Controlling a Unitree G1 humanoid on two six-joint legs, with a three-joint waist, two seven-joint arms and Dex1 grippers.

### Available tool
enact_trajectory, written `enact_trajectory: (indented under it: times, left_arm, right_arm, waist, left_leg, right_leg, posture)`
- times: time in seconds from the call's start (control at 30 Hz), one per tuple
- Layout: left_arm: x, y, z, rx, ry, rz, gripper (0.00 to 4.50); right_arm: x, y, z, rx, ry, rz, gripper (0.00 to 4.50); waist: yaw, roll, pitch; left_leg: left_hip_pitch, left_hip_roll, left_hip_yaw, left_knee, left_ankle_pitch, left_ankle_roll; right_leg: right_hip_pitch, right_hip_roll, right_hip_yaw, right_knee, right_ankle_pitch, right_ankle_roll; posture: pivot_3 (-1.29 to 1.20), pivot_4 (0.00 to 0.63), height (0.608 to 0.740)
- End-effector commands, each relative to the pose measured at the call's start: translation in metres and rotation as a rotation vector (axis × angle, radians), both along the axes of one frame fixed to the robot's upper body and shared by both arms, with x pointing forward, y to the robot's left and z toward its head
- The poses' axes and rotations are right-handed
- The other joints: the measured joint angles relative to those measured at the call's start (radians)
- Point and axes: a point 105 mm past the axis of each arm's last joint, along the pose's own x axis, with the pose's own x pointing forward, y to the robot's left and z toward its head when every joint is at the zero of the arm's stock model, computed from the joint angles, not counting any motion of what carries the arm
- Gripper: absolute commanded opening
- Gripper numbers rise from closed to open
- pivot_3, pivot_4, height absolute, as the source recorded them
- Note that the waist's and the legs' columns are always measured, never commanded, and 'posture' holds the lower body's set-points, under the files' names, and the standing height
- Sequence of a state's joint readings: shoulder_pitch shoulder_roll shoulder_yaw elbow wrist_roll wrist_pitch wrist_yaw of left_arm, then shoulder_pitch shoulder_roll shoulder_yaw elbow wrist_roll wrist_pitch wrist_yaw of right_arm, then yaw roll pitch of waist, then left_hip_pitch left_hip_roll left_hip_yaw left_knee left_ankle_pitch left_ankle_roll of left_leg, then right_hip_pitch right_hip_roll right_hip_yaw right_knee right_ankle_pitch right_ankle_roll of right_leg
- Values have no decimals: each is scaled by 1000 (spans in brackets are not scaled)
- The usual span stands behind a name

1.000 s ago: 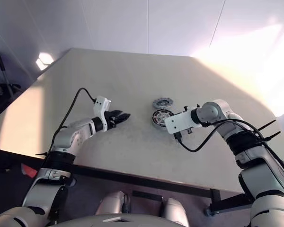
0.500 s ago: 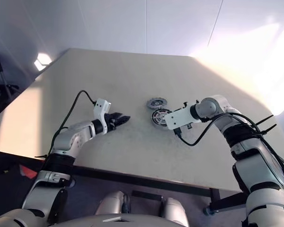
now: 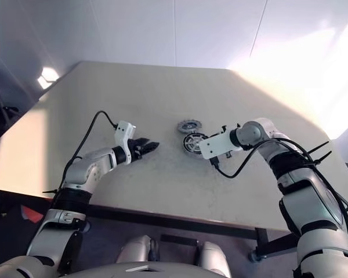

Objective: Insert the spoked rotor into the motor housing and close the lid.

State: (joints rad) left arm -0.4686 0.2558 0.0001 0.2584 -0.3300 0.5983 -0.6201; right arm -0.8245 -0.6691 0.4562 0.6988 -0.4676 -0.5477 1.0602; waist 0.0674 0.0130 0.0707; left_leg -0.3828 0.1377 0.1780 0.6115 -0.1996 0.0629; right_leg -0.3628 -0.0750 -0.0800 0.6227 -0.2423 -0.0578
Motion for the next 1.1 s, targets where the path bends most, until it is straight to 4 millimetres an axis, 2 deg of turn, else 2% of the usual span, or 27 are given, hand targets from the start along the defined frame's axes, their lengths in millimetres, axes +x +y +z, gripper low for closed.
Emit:
enact_trajectory:
  times: [0.03, 0.1, 0.37, 0.63, 0.7, 1.1]
  left_arm:
    - [3, 1, 15, 0, -56, 2, 2953]
    - [3, 1, 15, 0, -56, 3, 2953]
    - [2, -1, 14, 1, -57, 3, 2953]
    - [2, 3, 12, 3, -56, 21, 2953]
    - [2, 5, 12, 5, -56, 26, 2953]
    - [1, 8, 13, 18, -62, 32, 2953]
  right_arm:
    - [-8, 10, -8, -25, 32, 69, 918]
    - [-8, 11, -6, -23, 27, 76, 465]
    - [-5, 17, 4, 37, 2, 36, 465]
    - [-43, 50, 27, 255, 230, -12, 465]
    - [-48, 59, 30, 301, 278, -58, 465]
    - [-30, 81, 22, 451, 344, -338, 465]
  waist:
    - [0, -1, 0]
    - [-2, -1, 0]
    - [-1, -1, 0]
    - [3, -1, 0]
    - [4, -1, 0]
    - [12, -1, 0]
  left_leg:
    - [0, 0, 0, 0, 0, 0]
    - [1, 0, 0, 0, 0, 0]
    - [1, 0, 0, 0, 0, 0]
    - [-5, 0, 0, -1, 1, 4]
    - [-10, 0, 0, -1, 2, 4]
    - [-5, 0, 0, -1, 1, -1]
  right_leg:
    - [0, 0, 0, 0, 0, 0]
    - [0, 0, 0, 0, 0, 0]
    - [0, 0, 0, 0, 0, 0]
    - [-5, 0, 0, -1, 0, 0]
    - [-9, 0, 0, 0, 0, 0]
    - [-5, 0, 0, 0, 0, 0]
  posture:
    - [0, 0, 740]
    - [0, 0, 740]
    - [0, 0, 740]
    - [0, 0, 740]
    - [0, 0, 740]
    - [0, 0, 740]
